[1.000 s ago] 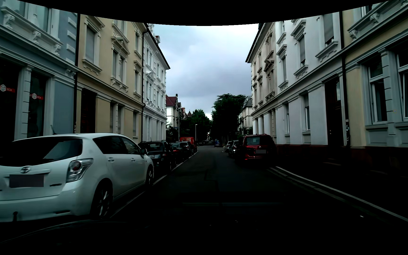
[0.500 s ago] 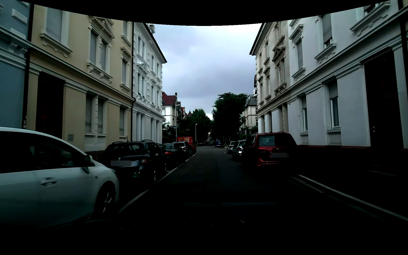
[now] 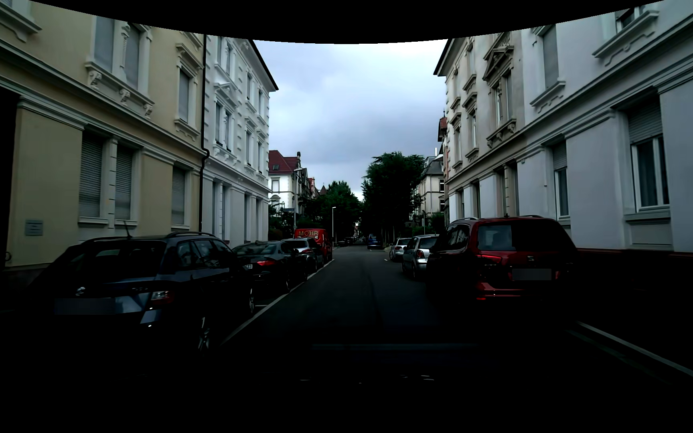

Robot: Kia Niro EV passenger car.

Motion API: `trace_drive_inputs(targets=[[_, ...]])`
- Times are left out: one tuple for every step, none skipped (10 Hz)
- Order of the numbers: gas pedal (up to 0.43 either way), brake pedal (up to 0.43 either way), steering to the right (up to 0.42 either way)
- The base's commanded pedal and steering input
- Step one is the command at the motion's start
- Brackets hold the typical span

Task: Follow the waypoints while adhering to traffic rules and regulations

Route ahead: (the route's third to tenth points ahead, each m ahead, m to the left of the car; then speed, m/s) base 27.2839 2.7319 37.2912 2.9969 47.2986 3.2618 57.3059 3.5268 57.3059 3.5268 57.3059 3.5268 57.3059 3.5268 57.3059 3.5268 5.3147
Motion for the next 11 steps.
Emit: trace_drive_inputs(targets=[[0.0,0.0,-0.006],[0.0,0.0,-0.006],[0.0,0.0,-0.006],[0.0,0.0,-0.005],[0.0,0.0,-0.005],[0.0,0.0,-0.005],[0.0,0.0,-0.005],[0.0,0.0,-0.005],[0.0,0.0,-0.005],[0.0,0.0,-0.004],[0.0,0.0,-0.002]])
